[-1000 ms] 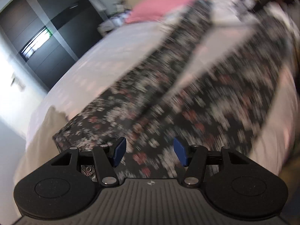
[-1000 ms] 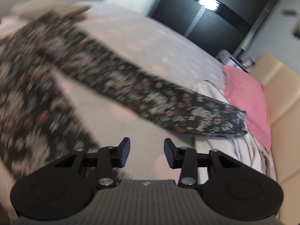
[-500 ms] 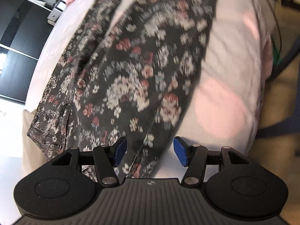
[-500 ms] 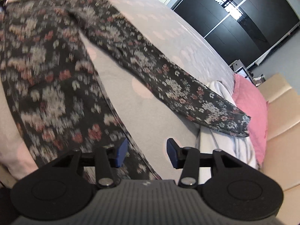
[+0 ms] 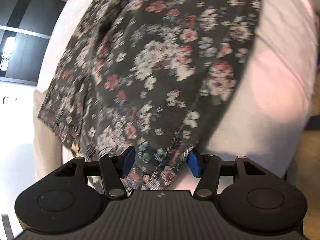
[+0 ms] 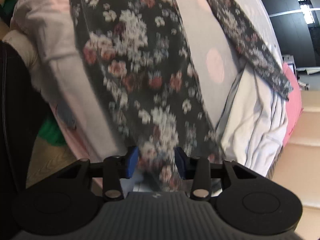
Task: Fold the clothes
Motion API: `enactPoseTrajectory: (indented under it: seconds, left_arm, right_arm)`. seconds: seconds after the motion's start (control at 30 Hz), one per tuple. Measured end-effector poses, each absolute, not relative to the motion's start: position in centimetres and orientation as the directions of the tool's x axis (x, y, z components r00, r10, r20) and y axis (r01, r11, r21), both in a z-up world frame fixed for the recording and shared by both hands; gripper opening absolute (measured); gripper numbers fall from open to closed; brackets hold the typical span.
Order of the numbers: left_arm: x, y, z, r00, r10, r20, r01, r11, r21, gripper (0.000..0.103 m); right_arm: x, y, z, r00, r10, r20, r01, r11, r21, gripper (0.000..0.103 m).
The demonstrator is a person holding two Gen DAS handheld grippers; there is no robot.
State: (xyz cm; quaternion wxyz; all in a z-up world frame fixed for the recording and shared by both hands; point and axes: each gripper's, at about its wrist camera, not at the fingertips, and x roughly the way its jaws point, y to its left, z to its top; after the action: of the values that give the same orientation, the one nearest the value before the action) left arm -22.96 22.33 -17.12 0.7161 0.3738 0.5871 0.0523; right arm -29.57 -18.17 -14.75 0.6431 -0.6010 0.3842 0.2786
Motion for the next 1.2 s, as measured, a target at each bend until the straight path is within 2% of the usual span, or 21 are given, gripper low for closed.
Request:
enactPoseTrajectory:
  seconds: [0.27,0.37,0.4,0.43,0.47,0.5,0.53,0.63,0.67,0.7,0.77,0.93,1.2]
  left_arm:
    - [-23.6,22.3,-17.6,0.3,0.541,-0.786,0.373,0.692,0.618,0.053]
    - [-23.5,22.6,-17.9,0.301,0.551,-0.779,0.381,0.679,0.628,0.053]
    - [-23.4,22.7,-17.9,0.297,0.558,-0.775,0.376,0.678,0.632,0.053]
    - [-23.3,22.9,-17.9,0.292,0.565,-0.772,0.372,0.676,0.636,0.053]
    - [-23.3,23.0,-18.0,0.288,0.572,-0.768,0.367,0.675,0.64,0.053]
    - [-23.2,23.1,-18.0,0.283,0.579,-0.765,0.363,0.673,0.644,0.052]
    - [-23.1,23.3,-18.0,0.278,0.585,-0.762,0.359,0.672,0.647,0.049]
    - [-23.2,23.6,-17.7,0.261,0.577,-0.774,0.363,0.684,0.632,0.025]
    - [-23.3,23.6,-17.5,0.263,0.567,-0.78,0.366,0.69,0.625,0.014]
    - [-23.4,23.6,-17.3,0.269,0.567,-0.779,0.369,0.686,0.627,0.008]
    - [-23.4,23.7,-16.4,0.288,0.57,-0.769,0.364,0.678,0.639,0.004]
    - [-22.9,25.1,-11.8,0.361,0.565,-0.742,0.275,0.695,0.664,0.003]
    - [-19.5,27.9,-5.3,0.45,0.577,-0.681,0.121,0.717,0.687,0.003]
  right_arm:
    - [-29.1,-18.6,-15.8,0.48,-0.18,-0.859,-0.858,0.111,-0.502,0.043]
    - [-28.8,-18.7,-16.0,0.512,-0.2,-0.836,-0.838,0.1,-0.537,0.043]
    - [-28.7,-18.7,-16.0,0.526,-0.201,-0.826,-0.829,0.098,-0.551,0.04]
    - [-28.6,-18.7,-15.9,0.54,-0.202,-0.817,-0.819,0.097,-0.566,0.021]
    - [-28.5,-18.8,-15.9,0.555,-0.203,-0.806,-0.808,0.095,-0.581,0.012]
    - [-28.4,-18.8,-15.6,0.577,-0.205,-0.791,-0.793,0.092,-0.602,0.01]
    - [-28.3,-18.8,-15.4,0.604,-0.203,-0.771,-0.773,0.086,-0.629,0.006]
    - [-27.2,-18.7,-13.4,0.68,-0.176,-0.712,-0.693,0.163,-0.702,0.003]
    - [-26.7,-18.6,-12.4,0.702,-0.164,-0.694,-0.663,0.206,-0.719,0.003]
    - [-26.3,-18.3,-11.4,0.724,-0.153,-0.673,-0.636,0.232,-0.736,0.003]
    - [-25.9,-18.0,-9.8,0.755,-0.141,-0.641,-0.602,0.24,-0.762,0.003]
    - [-25.7,-17.8,-7.3,0.803,-0.139,-0.579,-0.548,0.208,-0.81,0.002]
    - [-20.6,-15.9,-3.5,0.866,-0.185,-0.465,-0.384,0.35,-0.855,0.002]
